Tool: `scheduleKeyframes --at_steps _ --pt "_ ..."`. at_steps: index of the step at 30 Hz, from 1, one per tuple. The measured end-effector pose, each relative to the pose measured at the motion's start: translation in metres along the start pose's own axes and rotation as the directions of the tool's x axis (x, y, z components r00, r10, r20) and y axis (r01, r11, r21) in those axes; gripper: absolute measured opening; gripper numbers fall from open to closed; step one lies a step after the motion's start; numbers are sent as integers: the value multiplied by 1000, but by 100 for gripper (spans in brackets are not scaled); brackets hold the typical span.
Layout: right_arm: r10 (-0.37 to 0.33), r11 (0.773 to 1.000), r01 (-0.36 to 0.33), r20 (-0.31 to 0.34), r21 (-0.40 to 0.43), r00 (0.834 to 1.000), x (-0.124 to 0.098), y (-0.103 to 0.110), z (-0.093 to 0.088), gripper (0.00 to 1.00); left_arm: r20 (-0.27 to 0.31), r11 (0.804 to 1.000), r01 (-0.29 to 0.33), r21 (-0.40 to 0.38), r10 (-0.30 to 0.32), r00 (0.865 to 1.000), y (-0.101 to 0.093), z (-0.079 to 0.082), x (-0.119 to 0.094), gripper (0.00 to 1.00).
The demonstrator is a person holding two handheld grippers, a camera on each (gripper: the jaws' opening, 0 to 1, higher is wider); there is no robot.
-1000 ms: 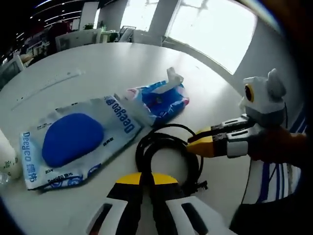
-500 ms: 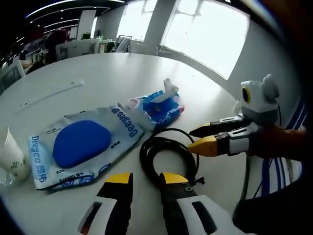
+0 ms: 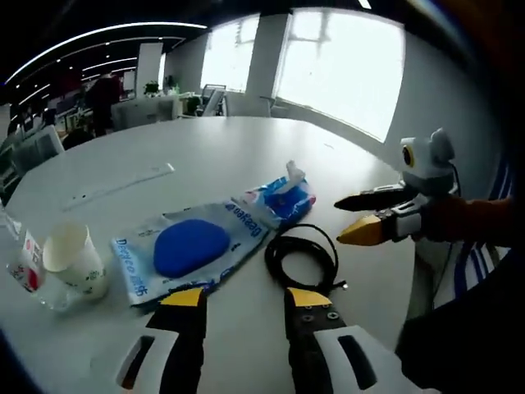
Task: Arrange the tabletop items into an orderly group along one side of the table until the central work area is clear of visible clutter.
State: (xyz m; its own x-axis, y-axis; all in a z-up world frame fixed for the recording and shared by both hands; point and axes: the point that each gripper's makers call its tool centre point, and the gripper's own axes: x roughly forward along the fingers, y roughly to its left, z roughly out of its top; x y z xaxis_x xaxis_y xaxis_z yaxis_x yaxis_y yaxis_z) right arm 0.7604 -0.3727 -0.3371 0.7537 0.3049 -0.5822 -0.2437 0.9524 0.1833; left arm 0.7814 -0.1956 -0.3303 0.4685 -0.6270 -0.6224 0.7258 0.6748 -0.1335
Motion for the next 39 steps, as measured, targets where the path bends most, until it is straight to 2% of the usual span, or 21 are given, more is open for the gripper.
scheduleKeyframes --at_steps 3,9,15,19,22,31,32,39 --pt "3 999 -3 6 -39 1000 -7 7 5 74 24 1000 -23 -8 23 999 10 3 -17 43" --pt "9 997 -9 7 -77 1000 -19 11 8 81 36 999 -49 -17 49 998 24 3 -41 51" --pt "25 997 -24 18 -79 1000 -32 8 9 90 48 996 -87 -3 87 995 41 -6 -70 56" --pt "28 996 -26 18 -88 999 -45 4 7 95 93 995 -93 -35 96 991 52 -8 -91 67" --pt "29 995 -27 20 -91 999 -51 0 5 99 76 993 -113 -21 114 991 58 -14 -103 70" --pt "22 996 -20 20 -85 1000 -71 -11 5 100 55 991 -123 -54 126 991 69 -24 -133 79" --pt "25 996 -23 17 -82 1000 -74 -11 5 100 53 991 -128 -50 130 990 68 -19 -137 81" --pt "8 996 -5 32 -86 999 -91 -16 13 100 51 988 -147 -54 149 987 78 -20 -151 88"
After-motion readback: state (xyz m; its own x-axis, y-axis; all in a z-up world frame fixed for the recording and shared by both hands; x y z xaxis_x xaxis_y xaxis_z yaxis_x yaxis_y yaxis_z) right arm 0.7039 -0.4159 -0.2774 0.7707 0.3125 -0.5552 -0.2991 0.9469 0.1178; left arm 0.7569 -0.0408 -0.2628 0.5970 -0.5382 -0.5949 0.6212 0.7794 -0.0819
